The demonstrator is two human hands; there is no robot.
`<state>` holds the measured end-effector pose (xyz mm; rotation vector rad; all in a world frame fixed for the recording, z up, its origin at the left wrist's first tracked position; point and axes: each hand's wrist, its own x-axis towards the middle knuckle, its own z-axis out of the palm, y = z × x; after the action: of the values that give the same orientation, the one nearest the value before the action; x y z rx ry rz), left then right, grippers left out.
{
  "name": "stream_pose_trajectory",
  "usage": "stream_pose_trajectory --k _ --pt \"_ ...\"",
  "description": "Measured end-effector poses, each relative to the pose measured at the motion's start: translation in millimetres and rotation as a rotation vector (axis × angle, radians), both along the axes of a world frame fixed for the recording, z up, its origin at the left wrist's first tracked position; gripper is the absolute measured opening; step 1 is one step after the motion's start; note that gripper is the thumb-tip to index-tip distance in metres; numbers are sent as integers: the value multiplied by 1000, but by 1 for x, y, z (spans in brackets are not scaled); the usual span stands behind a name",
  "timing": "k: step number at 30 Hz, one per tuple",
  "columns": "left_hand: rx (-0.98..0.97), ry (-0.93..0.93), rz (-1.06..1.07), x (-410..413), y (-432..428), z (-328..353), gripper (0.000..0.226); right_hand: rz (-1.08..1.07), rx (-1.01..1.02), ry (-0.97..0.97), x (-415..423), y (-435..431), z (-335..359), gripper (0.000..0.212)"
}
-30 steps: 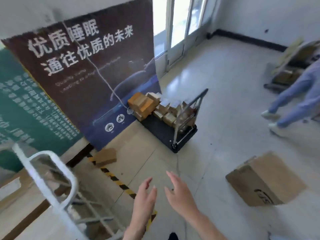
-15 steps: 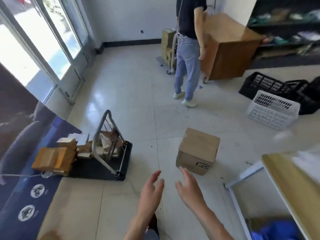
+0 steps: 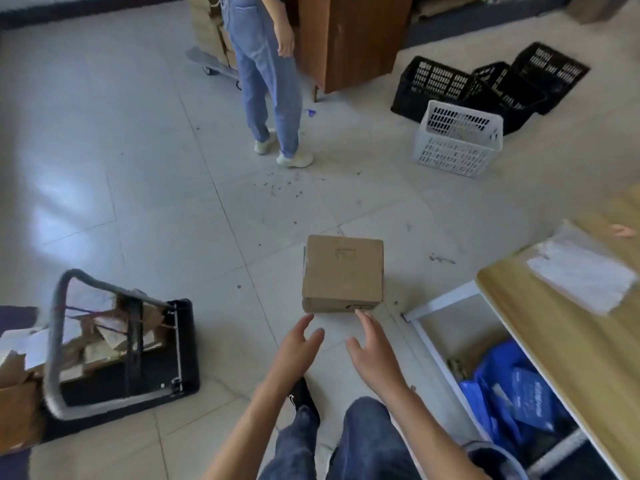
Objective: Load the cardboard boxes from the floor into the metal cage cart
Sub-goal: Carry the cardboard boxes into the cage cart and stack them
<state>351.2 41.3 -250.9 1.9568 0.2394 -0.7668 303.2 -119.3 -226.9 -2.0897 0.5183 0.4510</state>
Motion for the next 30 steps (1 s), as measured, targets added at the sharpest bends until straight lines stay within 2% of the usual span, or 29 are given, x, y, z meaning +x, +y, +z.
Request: stream_pose_trajectory --k 5,10,15,18,21,26,30 --pt "48 45 -55 62 -12 -19 58 -154 18 18 44 -24 -28 58" --pt "75 137 -20 121 -28 -73 66 -231 9 86 85 -62 -82 58" --pt "99 201 59 173 -58 -171 80 -202 -26 180 135 -113 -170 58" --pt "124 216 104 202 -73 -241 81 -197 -38 212 168 -140 -233 60" --pt "120 293 243 224 -83 -308 76 -235 -42 251 195 -169 -300 71" --pt "114 292 386 246 -89 -379 61 -238 104 486 227 -206 -382 112" --pt "122 299 424 246 -81 -395 62 -258 162 509 236 -204 -408 113"
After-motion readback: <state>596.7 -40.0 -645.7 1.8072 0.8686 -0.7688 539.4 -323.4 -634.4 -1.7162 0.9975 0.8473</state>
